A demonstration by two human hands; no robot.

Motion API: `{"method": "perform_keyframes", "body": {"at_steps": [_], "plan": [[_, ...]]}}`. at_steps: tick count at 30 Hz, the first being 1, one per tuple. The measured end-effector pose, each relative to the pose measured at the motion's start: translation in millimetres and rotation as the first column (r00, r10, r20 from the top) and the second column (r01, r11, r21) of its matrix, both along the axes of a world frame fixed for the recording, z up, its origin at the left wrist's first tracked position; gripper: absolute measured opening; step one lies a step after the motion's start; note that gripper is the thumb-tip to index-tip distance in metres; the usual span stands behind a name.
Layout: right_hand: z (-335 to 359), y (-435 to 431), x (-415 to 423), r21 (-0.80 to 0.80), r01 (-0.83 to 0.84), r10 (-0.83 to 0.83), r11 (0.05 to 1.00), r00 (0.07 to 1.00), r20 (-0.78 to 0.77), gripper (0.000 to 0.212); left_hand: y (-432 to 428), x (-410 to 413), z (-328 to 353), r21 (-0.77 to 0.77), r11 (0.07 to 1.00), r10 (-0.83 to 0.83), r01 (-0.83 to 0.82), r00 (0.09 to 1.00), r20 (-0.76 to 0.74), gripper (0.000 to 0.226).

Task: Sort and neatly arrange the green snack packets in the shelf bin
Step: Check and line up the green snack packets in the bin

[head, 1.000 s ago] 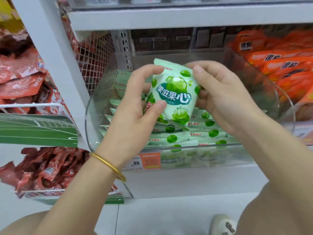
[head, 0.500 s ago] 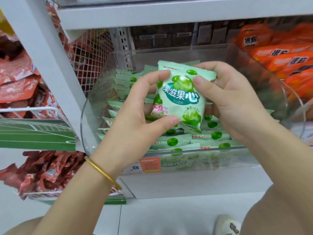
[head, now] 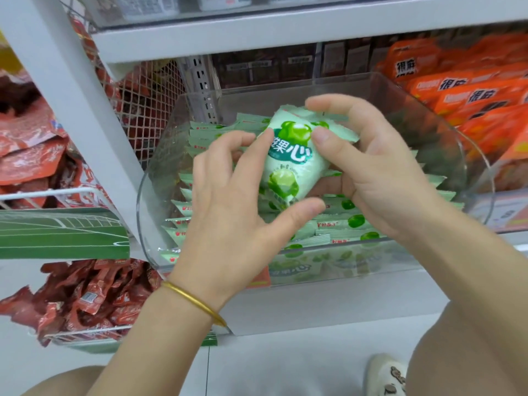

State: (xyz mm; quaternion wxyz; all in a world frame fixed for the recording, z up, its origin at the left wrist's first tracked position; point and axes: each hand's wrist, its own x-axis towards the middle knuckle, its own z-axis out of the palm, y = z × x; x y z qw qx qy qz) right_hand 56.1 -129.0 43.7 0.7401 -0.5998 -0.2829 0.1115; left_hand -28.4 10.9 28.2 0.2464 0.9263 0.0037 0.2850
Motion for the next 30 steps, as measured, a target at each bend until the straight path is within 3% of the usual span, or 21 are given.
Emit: {"method": "perform_keyframes", "body": {"at_steps": [2,4,8,11,15,18,21,26,30], "plan": [[0.2,0.5,0.2,0.009,-0.018,0.018,1.000,1.000,-0.024,0.024,1.3,0.8,-1.4,0.019,1.000,0.008,-0.008,1.000,-0.007,0.082],[0.2,-0.1,0.9,0.028,-0.052,0.053,0.998,0.996,-0.065,0.027,2.4,1.3,0.1,-0.025,1.000,0.001,-0.001,1.000,-0.003,0.072],[0.0,-0.2,2.9,0.036,-0.061,0.063,0.998,0.996,-0.068,0.037,-0.4,0.1,3.4,-0.227,0.973,-0.041,0.034,0.999,-0.027,0.057],[-1.4,0.6,5.5,-0.045,0.031,-0.029,0.998,0.999,0.028,0.040,-2.4,-1.8,7.5,-0.371,0.927,-0.068,0.059,0.998,-0.013,0.047],[-5.2,0.1,7.7,-0.049,0.055,-0.049,0.997,0.992,0.115,0.033,0.5,-2.8,16.9,-0.637,0.754,-0.164,0.162,0.985,0.056,0.030],[-6.2,1.0,6.2,-0.008,0.012,-0.011,1.000,0.992,0.124,0.041,5.8,-1.4,15.2,-0.788,0.588,-0.223,0.182,0.973,0.058,0.036],[-3.0,3.2,2.9,0.023,0.004,-0.007,1.000,0.991,0.130,0.040,6.8,-0.9,14.4,-0.832,0.504,-0.300,0.232,0.950,0.083,0.047],[-5.2,3.9,4.8,0.050,0.016,-0.020,0.999,0.996,0.086,0.032,0.8,-5.4,15.7,-0.754,0.585,-0.366,0.297,0.927,0.081,0.075],[-6.1,2.3,6.0,0.063,0.014,-0.017,0.998,0.999,0.040,0.032,1.9,-6.6,16.5,-0.698,0.632,-0.388,0.336,0.917,0.091,0.080]]}}
